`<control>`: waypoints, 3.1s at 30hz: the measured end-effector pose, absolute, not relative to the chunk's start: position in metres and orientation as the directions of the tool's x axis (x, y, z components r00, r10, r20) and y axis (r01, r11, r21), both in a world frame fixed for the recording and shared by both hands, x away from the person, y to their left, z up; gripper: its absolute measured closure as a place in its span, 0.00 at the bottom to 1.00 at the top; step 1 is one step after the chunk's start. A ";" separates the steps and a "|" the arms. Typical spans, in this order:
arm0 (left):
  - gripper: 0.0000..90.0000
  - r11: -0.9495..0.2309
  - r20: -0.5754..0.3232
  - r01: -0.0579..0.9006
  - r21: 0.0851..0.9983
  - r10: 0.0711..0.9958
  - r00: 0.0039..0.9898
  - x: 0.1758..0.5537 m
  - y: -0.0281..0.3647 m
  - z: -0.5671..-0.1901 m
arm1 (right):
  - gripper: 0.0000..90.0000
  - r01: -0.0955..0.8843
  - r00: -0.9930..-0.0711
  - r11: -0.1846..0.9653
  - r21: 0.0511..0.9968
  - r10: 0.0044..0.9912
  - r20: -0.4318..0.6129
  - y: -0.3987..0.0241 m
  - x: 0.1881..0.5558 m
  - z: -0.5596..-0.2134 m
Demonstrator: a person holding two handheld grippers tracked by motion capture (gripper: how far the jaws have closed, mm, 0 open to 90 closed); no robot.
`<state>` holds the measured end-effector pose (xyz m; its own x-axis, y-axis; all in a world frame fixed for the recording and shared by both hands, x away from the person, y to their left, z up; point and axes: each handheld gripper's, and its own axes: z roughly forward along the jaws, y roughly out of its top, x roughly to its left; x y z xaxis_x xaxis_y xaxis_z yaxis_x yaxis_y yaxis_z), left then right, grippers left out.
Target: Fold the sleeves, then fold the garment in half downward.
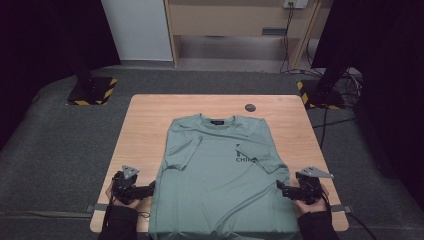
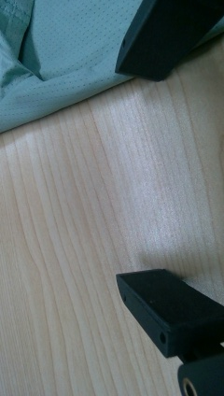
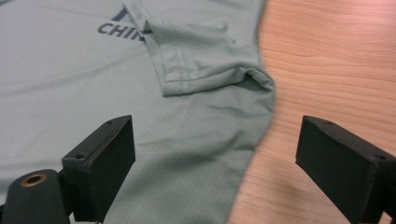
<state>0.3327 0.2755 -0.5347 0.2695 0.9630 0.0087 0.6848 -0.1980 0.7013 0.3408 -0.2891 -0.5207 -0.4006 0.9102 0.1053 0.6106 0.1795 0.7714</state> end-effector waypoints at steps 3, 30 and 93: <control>0.01 -0.198 0.009 0.685 0.701 0.963 0.269 0.333 0.276 -0.535 | 0.13 0.609 -0.397 0.188 0.770 0.913 0.091 -0.289 0.338 -0.522; 0.08 -0.218 -0.008 0.669 0.710 0.948 0.317 0.342 0.263 -0.507 | 0.13 0.581 -0.390 0.165 0.797 0.916 0.094 -0.297 0.345 -0.495; 0.13 -0.204 -0.003 0.500 0.842 0.924 0.382 0.447 0.208 -0.409 | 0.18 0.525 -0.387 0.139 0.840 0.917 0.091 -0.278 0.436 -0.418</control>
